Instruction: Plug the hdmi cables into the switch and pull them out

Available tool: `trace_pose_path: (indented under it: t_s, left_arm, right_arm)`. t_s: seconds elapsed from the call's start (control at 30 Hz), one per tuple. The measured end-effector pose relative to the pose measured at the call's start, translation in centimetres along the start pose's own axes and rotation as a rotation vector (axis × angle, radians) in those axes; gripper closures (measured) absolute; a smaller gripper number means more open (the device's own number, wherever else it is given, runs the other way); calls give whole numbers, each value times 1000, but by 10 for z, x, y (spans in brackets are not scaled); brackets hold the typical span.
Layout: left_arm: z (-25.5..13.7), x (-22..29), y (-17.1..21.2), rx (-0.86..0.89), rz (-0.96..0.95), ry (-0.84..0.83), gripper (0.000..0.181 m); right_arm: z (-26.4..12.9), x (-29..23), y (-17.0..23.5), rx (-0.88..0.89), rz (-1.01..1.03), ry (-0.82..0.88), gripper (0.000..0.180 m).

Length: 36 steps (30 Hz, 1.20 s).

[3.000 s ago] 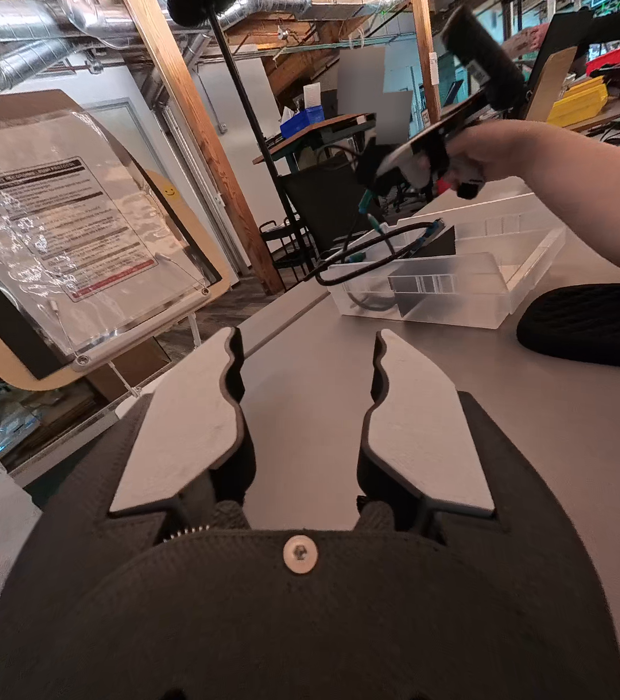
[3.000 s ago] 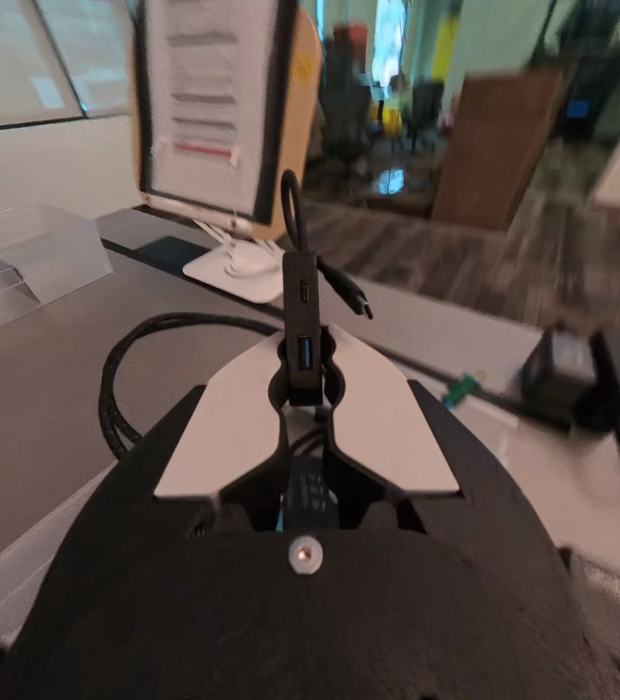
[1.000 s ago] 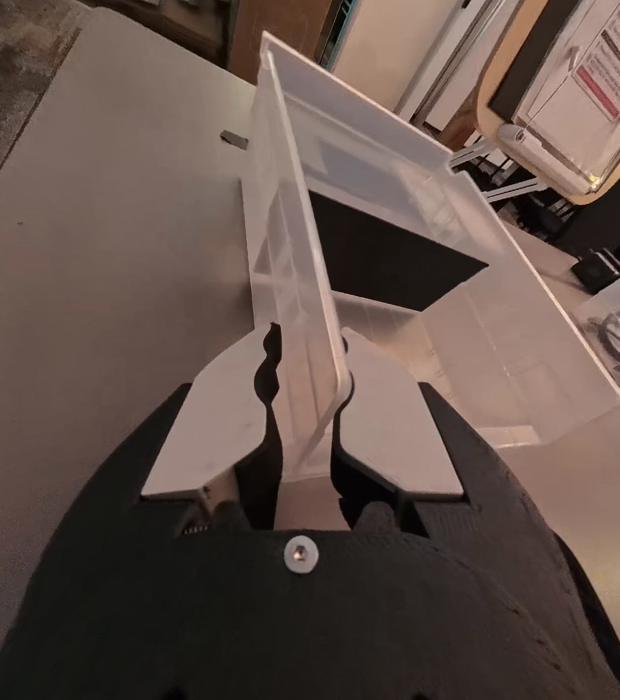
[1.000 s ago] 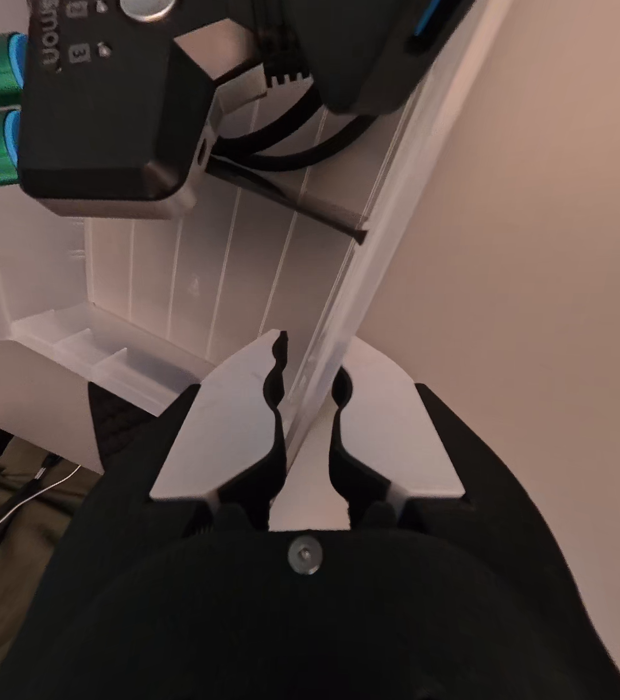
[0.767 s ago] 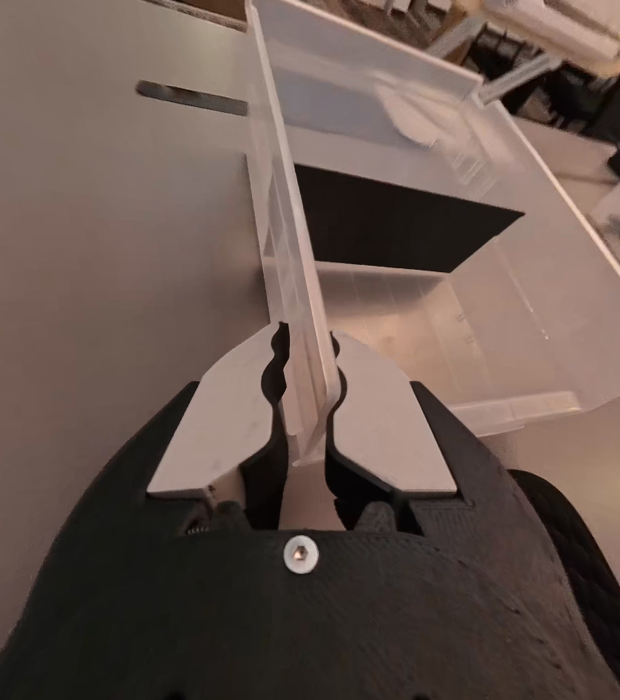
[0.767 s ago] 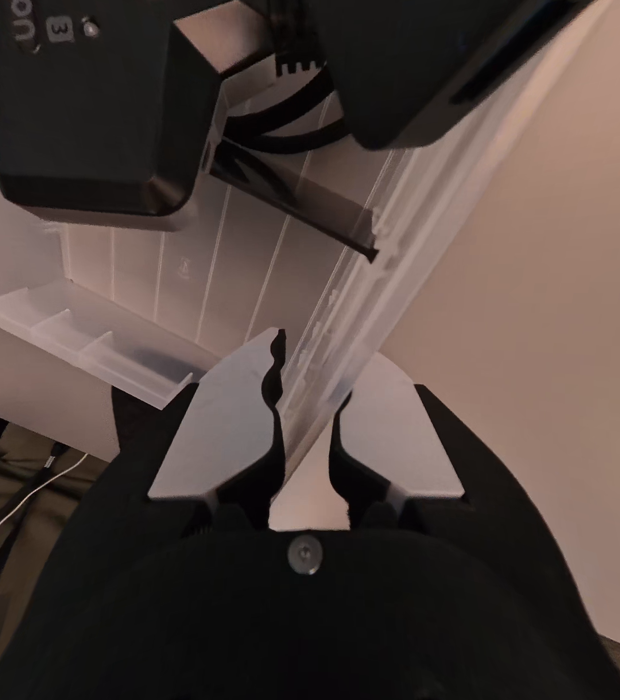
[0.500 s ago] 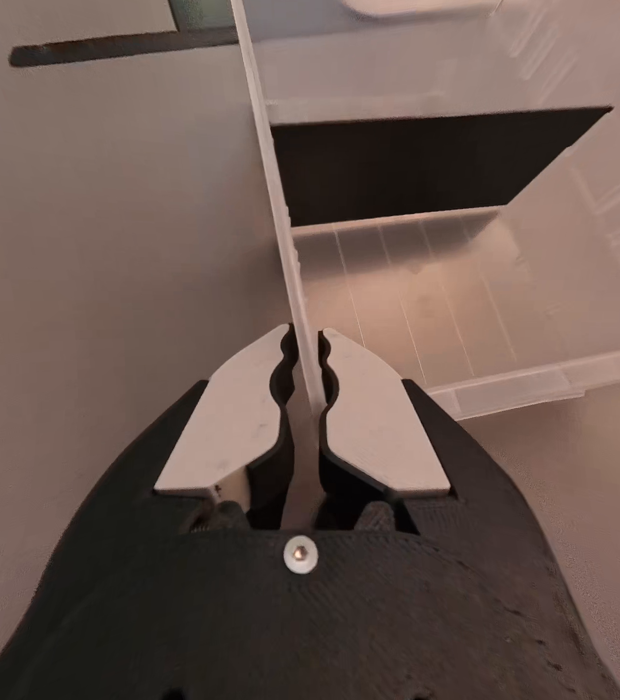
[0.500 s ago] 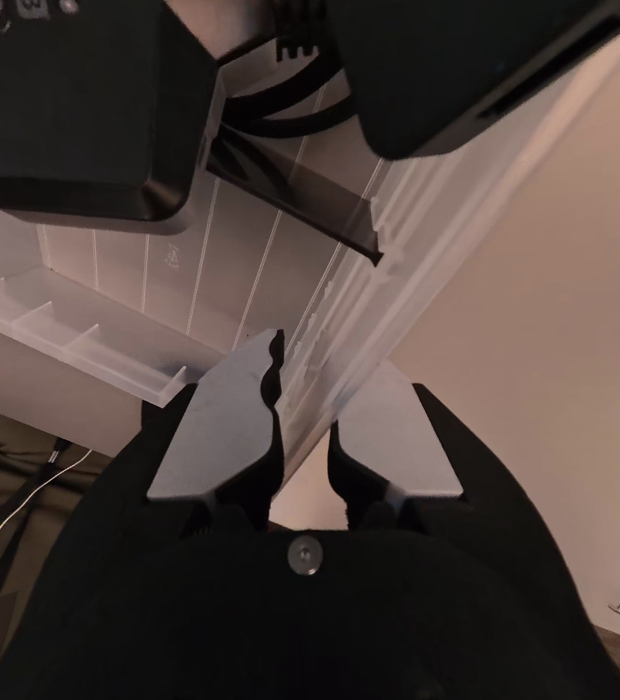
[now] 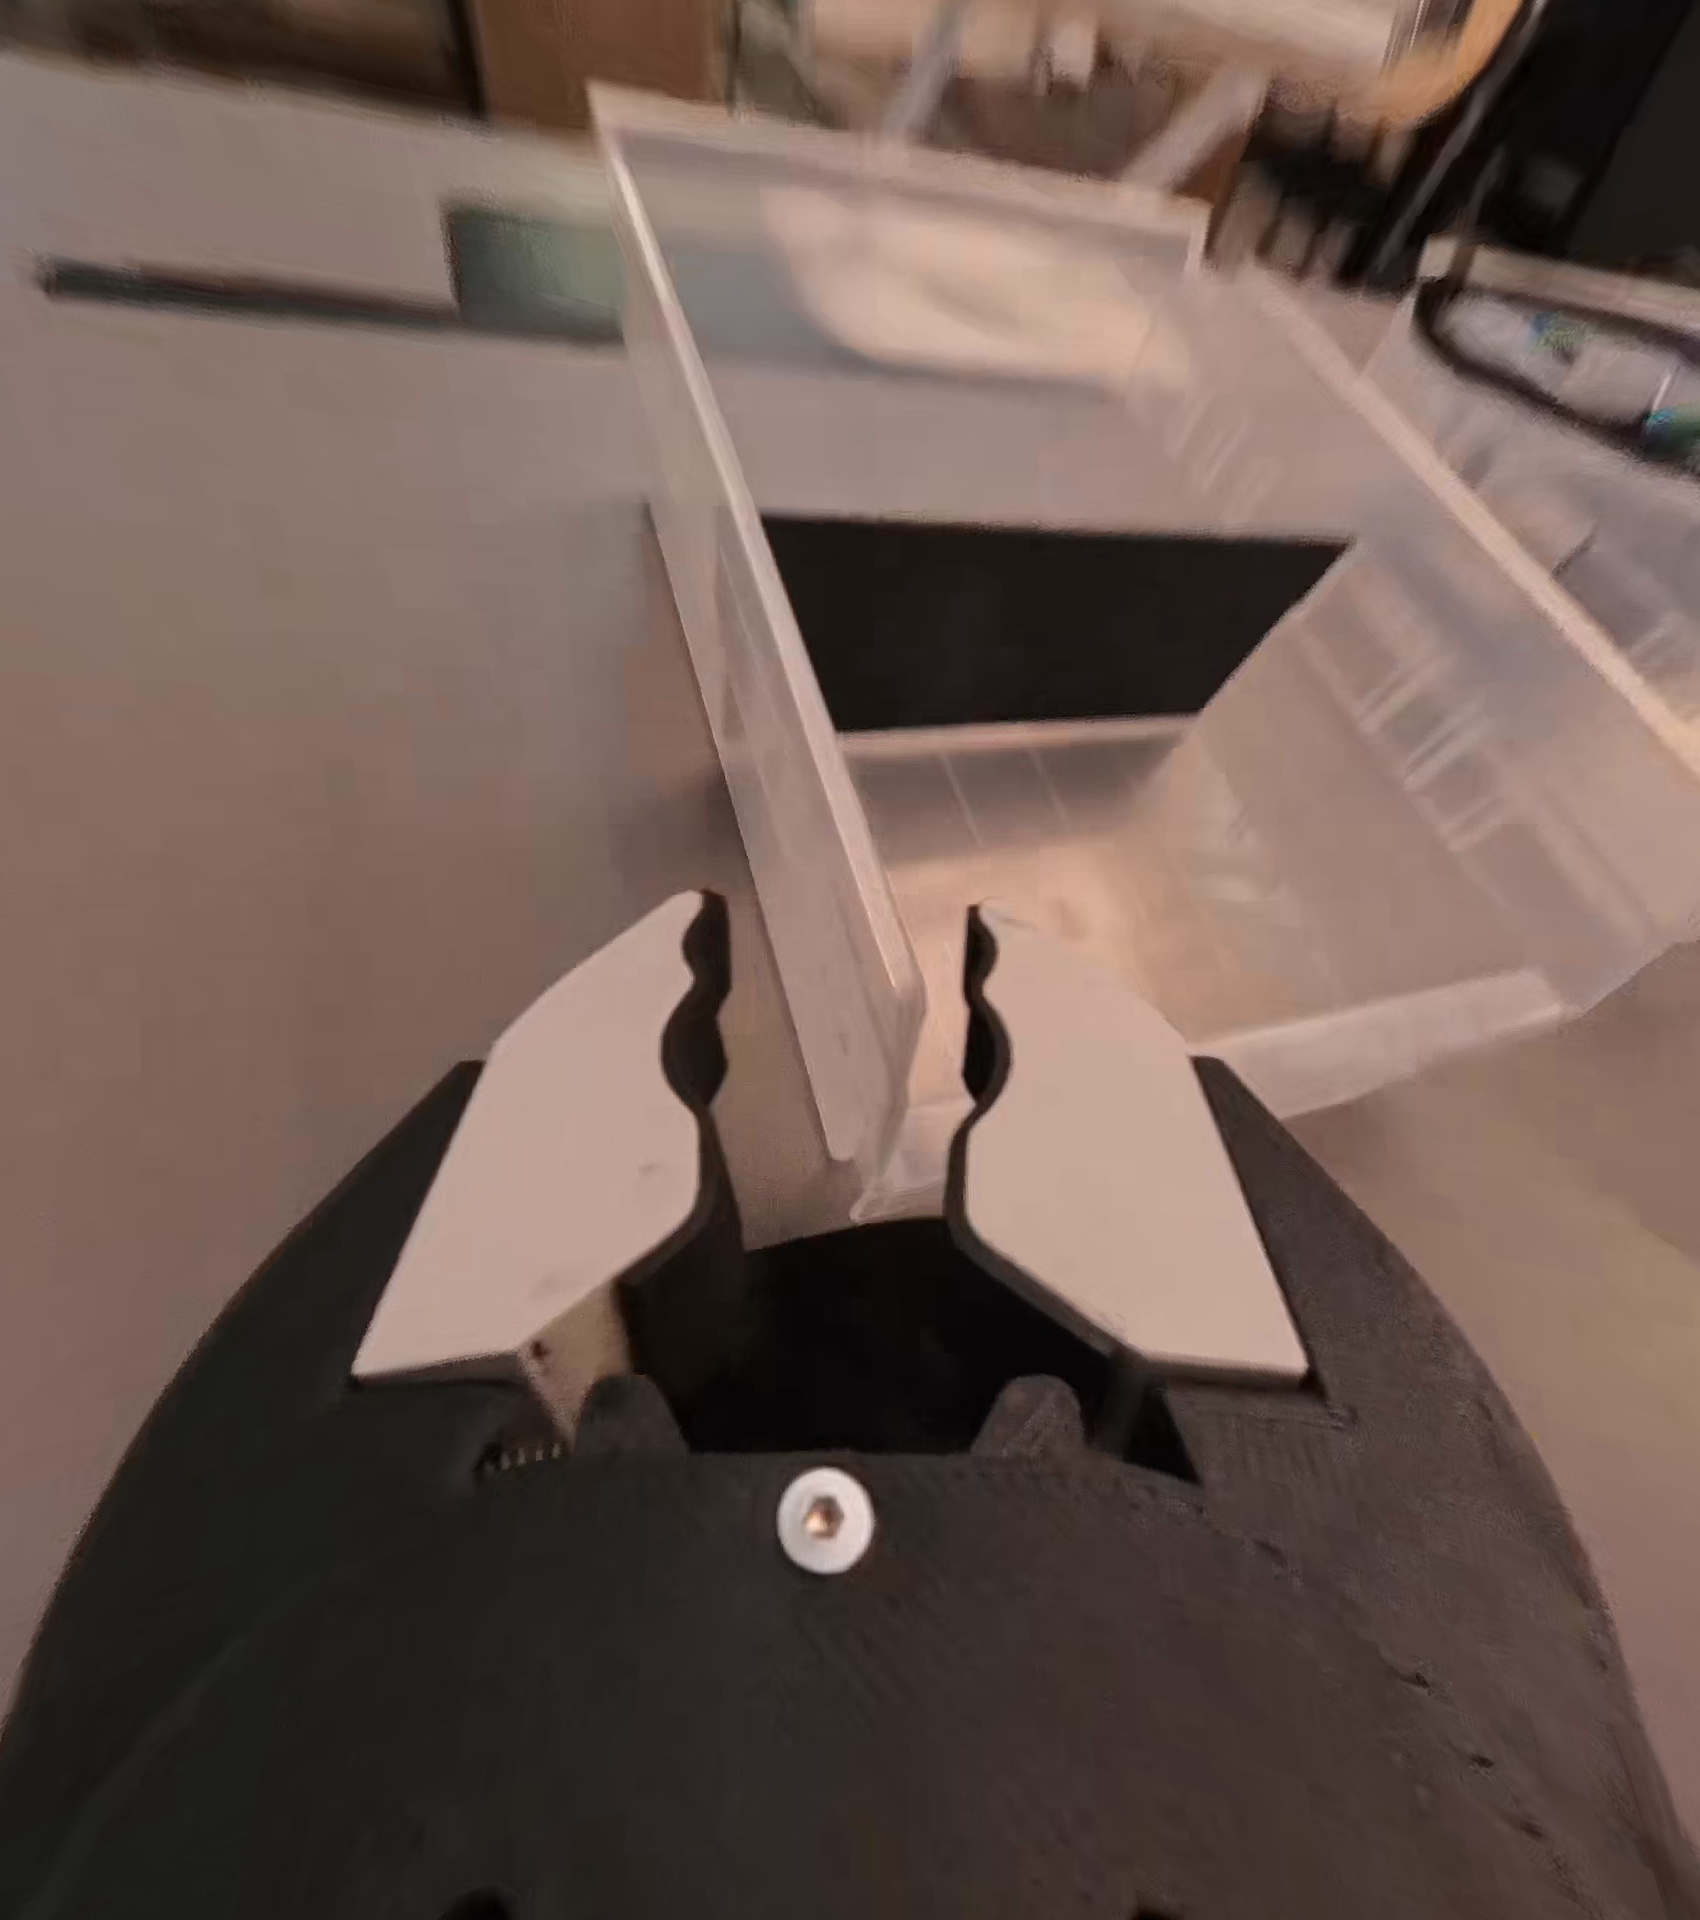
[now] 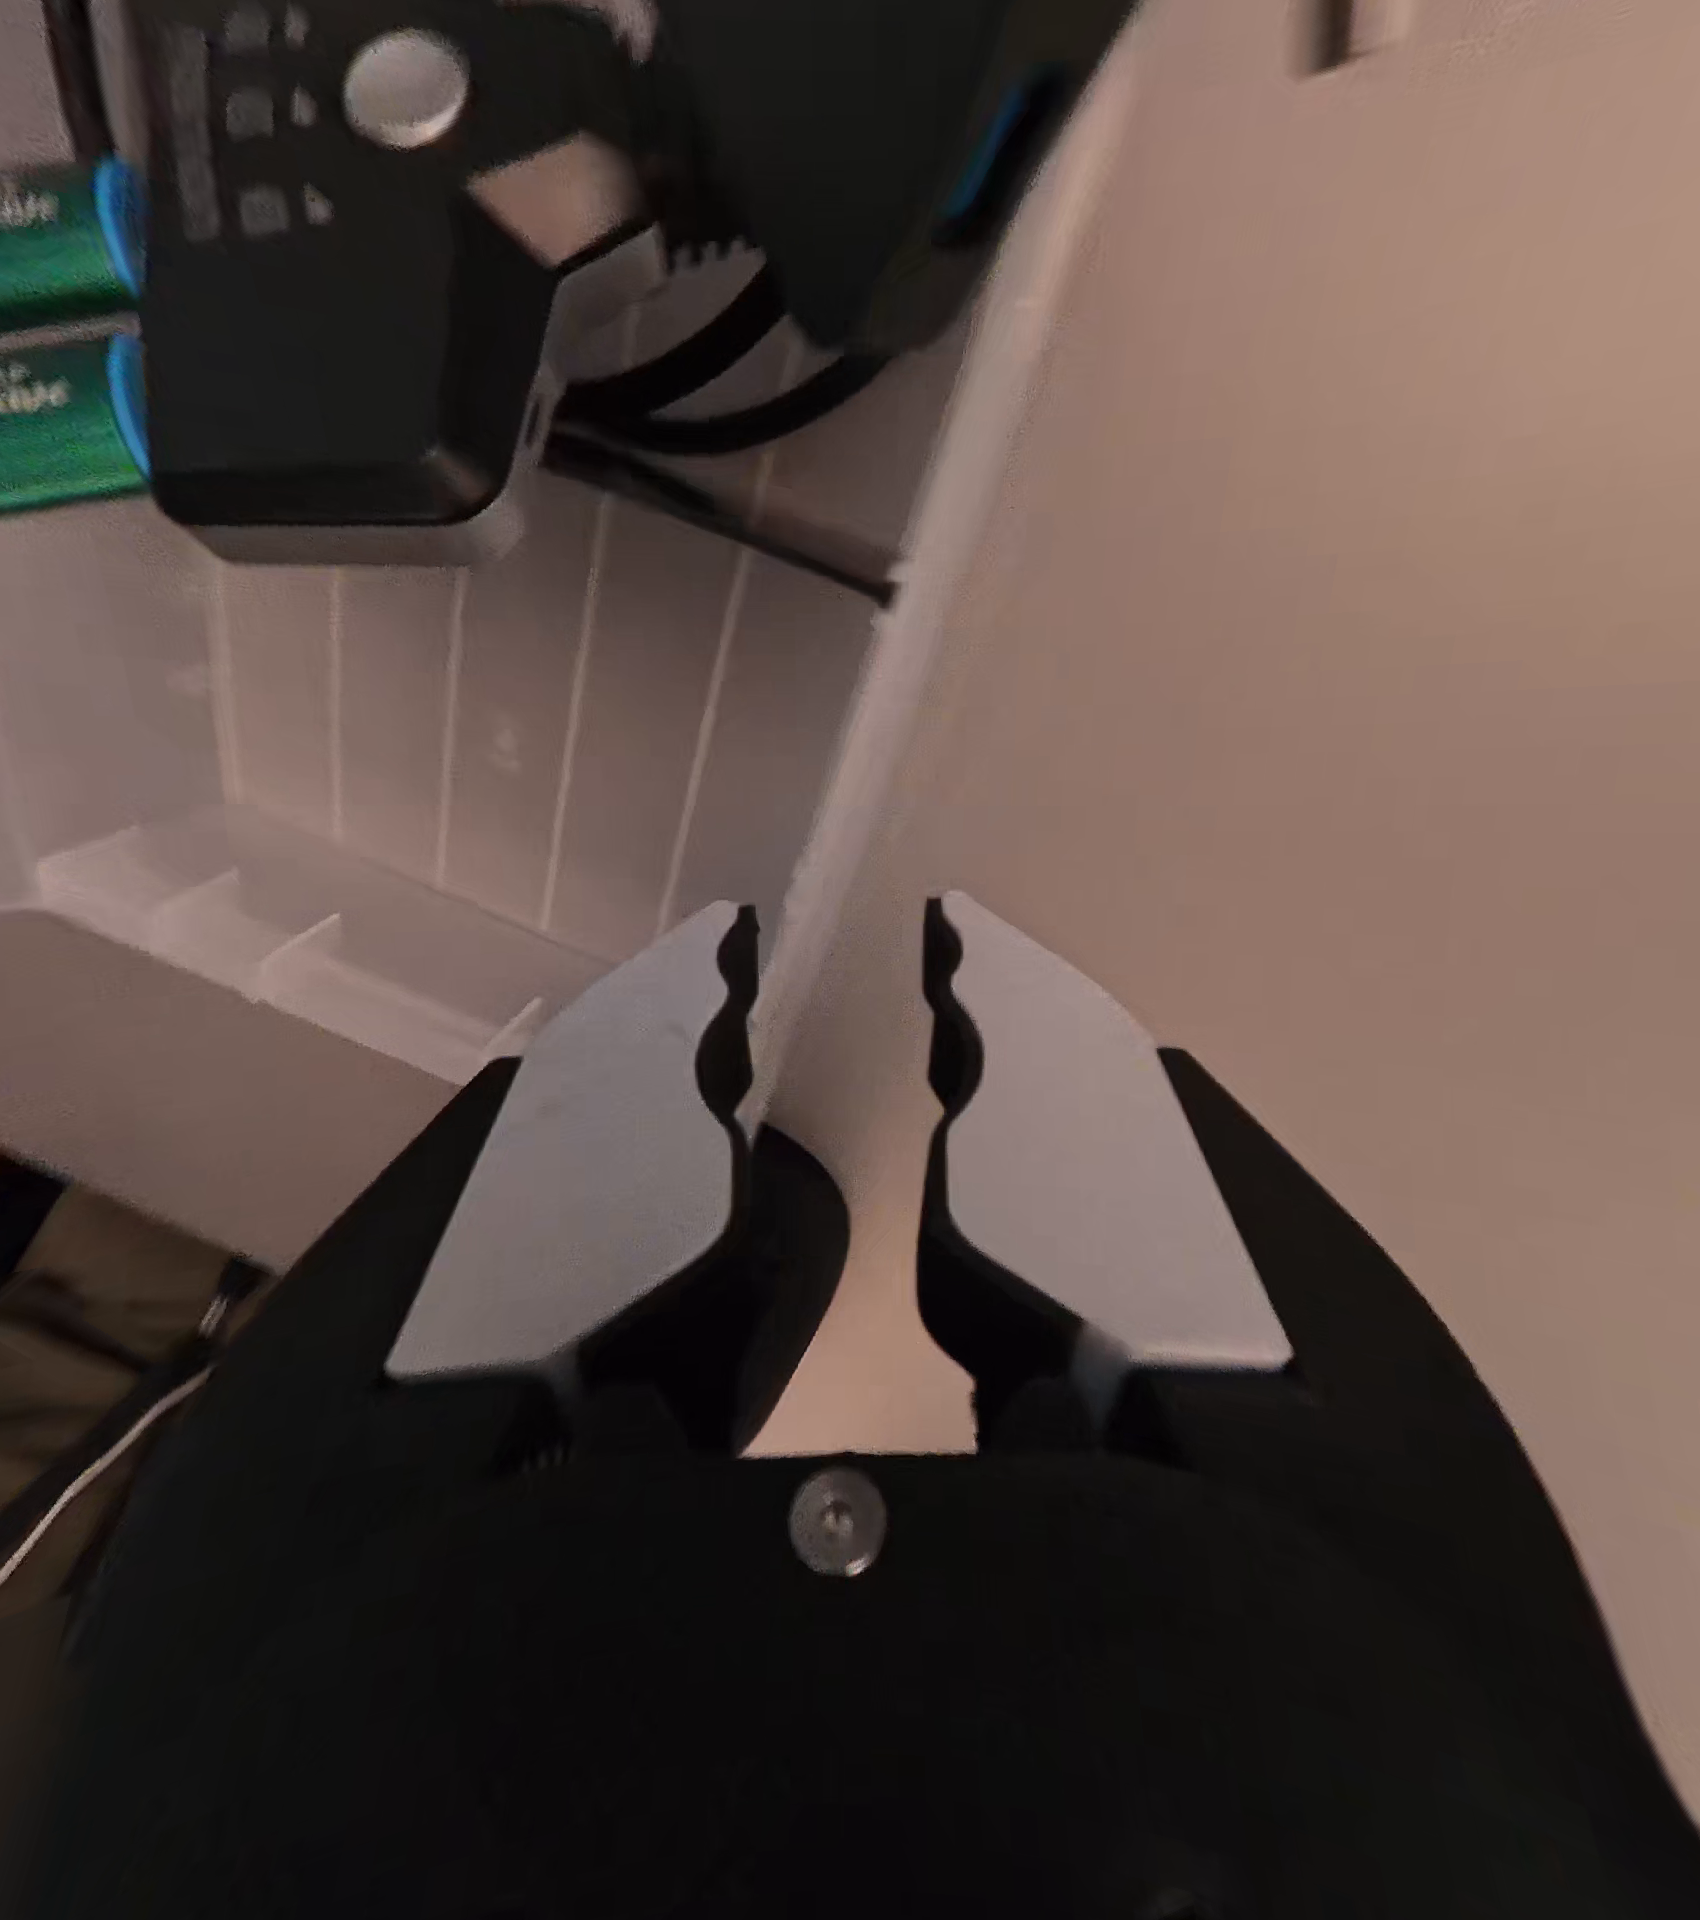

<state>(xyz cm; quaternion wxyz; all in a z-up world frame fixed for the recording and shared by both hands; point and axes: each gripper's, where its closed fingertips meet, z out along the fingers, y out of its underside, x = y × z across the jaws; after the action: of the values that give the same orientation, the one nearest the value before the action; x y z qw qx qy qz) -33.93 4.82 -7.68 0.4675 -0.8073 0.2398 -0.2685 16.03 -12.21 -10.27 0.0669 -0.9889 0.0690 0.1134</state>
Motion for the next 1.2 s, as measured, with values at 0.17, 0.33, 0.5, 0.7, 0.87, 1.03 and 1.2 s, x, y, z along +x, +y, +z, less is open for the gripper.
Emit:
trace_pose_path:
  t_s: [0.17,0.33,0.5,0.7,0.87,1.03,1.2]
  left_arm:
    - [-30,27,-13,237,37,-101,123]
    - [-33,83,-17,427,257,-178,123]
    - [-52,82,-31,539,460,-418,125]
    - [-38,73,-17,441,447,-453,119]
    - [-28,69,-12,386,434,-456,116]
    - [-30,75,-16,428,431,-430,118]
    - [-38,83,-24,510,417,-401,118]
  right_arm:
    - [-64,-17,-10,245,-16,167,144]
    - [-136,-138,-70,784,-457,219,110]
    - [-112,-323,-75,1144,-748,-360,104]
    - [11,-332,-100,746,-634,-224,123]
    - [43,-316,-97,574,-579,-134,136]
    - [69,-316,-88,317,-507,-152,132]
    - [63,-297,-79,247,-545,-46,147]
